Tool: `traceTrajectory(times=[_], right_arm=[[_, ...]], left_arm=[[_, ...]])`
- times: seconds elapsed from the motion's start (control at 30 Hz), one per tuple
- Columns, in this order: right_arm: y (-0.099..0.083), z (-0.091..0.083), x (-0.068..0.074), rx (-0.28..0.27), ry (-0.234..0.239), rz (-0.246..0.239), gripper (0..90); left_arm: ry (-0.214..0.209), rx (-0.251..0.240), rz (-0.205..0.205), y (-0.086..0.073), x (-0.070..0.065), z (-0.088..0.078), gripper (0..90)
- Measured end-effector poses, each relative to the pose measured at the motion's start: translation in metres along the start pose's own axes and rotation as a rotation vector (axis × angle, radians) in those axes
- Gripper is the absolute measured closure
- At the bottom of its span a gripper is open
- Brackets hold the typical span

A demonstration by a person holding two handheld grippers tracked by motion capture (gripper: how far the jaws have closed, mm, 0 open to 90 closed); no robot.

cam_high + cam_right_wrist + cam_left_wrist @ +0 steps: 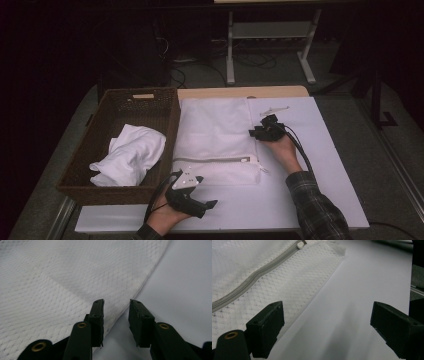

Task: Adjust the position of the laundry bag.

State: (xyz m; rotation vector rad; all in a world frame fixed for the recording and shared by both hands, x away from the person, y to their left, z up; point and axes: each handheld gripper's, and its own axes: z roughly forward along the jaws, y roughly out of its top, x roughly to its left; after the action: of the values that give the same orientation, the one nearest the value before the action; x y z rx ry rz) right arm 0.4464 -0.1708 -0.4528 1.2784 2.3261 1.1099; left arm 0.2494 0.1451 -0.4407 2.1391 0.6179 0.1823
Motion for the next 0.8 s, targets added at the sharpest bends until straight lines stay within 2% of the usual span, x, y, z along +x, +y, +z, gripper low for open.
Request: traceTrajectory(times=[0.2, 0.23, 0.33, 0.4, 0.43, 0.5, 0.53, 0.8], right_arm=[[-0.0010, 0.0024, 0.0014, 0.009, 0.008, -0.017, 67.1], [-0.0011, 0.0039, 0.0035, 0.015, 0.010, -0.026, 70.7], [-0.0012, 0.0042, 0.0037, 0.013, 0.007, -0.031, 72.5], [-0.0009, 0.0043, 0.0045, 0.019, 0.005, -0.041, 80.1], [-0.0009, 0.0043, 0.0045, 0.019, 0.005, -0.041, 80.1], [-0.0008, 0.0042, 0.0044, 0.020, 0.008, -0.042, 81.3], [-0.0008, 0.0042, 0.0038, 0.024, 0.024, -0.037, 85.7], [0.0011, 0.0014, 0.0023, 0.017, 0.028, -0.040, 88.4]], left_arm=[[-0.001, 0.000, 0.001, -0.0001, 0.0002, 0.0002, 11.9], [-0.001, 0.000, 0.001, -0.0001, 0.0002, 0.0001, 11.9], [-0.002, 0.000, 0.001, -0.0003, 0.0001, 0.0002, 12.0], [-0.003, 0.001, 0.003, -0.0004, 0.0003, 0.0003, 12.0], [-0.003, 0.001, 0.003, -0.0004, 0.0003, 0.0003, 12.0], [-0.003, 0.002, 0.003, -0.0003, 0.0003, 0.0004, 12.0], [-0.003, 0.002, 0.003, -0.0003, 0.0004, 0.0005, 12.0], [-0.004, 0.003, 0.003, -0.0004, 0.0005, 0.0006, 12.0]])
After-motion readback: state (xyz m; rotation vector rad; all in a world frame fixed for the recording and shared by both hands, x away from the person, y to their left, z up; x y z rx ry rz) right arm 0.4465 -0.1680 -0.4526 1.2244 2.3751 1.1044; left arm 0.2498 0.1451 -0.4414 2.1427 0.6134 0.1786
